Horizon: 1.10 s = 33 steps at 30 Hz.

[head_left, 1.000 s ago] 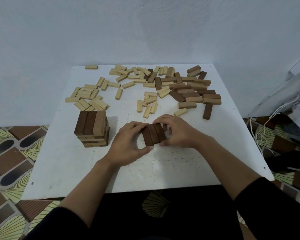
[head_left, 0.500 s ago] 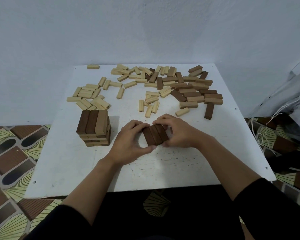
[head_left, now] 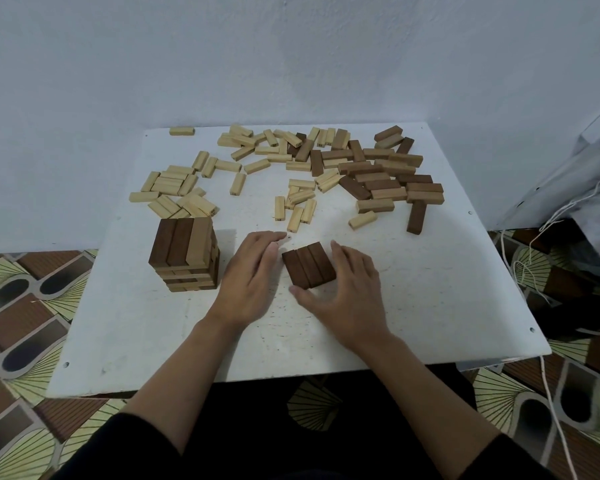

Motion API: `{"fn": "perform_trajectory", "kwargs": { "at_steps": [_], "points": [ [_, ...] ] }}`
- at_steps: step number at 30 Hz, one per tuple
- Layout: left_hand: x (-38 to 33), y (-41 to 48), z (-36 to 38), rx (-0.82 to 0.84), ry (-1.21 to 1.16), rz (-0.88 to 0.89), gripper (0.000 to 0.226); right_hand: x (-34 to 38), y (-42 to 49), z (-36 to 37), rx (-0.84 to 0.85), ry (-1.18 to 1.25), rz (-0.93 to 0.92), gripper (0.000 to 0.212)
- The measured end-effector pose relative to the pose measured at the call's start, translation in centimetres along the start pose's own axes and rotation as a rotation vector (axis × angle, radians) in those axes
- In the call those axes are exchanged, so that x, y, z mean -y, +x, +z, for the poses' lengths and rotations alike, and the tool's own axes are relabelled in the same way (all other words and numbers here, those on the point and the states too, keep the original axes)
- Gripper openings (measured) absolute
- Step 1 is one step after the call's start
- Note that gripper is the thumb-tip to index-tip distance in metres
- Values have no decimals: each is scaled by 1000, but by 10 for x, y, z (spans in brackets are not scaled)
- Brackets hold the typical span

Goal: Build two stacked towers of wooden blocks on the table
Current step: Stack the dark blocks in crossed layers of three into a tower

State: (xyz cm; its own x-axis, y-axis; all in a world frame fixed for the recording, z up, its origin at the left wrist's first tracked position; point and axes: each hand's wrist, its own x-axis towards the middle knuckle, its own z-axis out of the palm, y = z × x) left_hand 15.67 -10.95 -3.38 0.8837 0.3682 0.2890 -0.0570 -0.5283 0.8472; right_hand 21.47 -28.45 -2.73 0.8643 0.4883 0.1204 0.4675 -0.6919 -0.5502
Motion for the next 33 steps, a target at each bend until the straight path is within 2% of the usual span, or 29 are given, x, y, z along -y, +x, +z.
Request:
{"fn": "perform_trajectory", "kwargs": {
  "at_steps": [3,6,9,13,19,23,27,29,33],
  "points": [
    [-1,-1,1,-9,2,17,35,9,3,11,-26,-79,1,109],
    [0,0,0,-22,8,-7,36,11,6,17,-52,-89,-18,102],
    [2,1,0,-23,3,-23,35,5,9,15,-36,0,-47,94],
    [2,0,0,-16,40,-46,31,-8,19,0,115,105,-132,89],
    [-1,-1,1,5,131,-102,33,-24,44,-21,381,129,-261,85],
    [-6,-5,1,84,250,-85,46,-29,48,-26,426,117,-291,85],
    [-12,-22,-3,193,352,-105,60,-38,26,-24,247,-4,-224,80],
    [-12,-34,-4,235,502,-50,67,-43,17,-23,213,-90,-197,83],
    [-7,-45,-3,323,828,-11,78,-43,6,-21,339,-272,-180,85]
  ]
}}
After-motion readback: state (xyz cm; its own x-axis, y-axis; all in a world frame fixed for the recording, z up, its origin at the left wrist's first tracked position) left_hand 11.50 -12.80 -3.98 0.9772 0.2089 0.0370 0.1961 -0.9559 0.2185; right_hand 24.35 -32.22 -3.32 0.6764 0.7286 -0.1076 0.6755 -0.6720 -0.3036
